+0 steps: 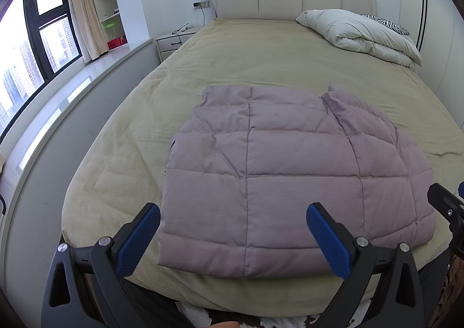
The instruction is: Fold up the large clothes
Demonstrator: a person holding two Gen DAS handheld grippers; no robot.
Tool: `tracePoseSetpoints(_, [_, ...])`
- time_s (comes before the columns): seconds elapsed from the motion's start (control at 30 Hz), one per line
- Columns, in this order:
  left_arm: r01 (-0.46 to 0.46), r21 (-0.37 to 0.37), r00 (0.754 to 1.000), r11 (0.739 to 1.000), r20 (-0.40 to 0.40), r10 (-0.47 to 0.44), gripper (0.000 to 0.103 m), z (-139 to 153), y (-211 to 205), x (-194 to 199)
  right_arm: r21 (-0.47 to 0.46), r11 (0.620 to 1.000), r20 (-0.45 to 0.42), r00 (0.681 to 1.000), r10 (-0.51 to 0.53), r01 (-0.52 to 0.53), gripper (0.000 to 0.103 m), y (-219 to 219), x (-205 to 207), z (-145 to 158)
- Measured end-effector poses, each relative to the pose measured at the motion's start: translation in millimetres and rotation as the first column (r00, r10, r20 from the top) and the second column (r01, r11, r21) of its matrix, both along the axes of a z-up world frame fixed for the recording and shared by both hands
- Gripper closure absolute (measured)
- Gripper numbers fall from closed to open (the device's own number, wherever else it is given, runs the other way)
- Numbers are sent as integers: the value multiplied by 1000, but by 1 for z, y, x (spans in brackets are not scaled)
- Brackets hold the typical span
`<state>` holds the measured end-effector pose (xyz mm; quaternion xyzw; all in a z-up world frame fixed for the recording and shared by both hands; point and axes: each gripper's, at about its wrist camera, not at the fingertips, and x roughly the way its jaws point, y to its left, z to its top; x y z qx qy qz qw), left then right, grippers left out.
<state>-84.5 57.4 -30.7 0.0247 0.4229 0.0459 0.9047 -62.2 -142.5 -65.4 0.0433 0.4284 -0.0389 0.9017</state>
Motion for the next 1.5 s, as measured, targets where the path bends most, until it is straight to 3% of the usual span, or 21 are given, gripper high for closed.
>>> tracePoseSetpoints(1.5, [6, -1, 1000, 1000, -5, -6, 0, -1, 1, 1, -1, 1000, -6, 1000, 18, -18, 1, -2, 5, -2])
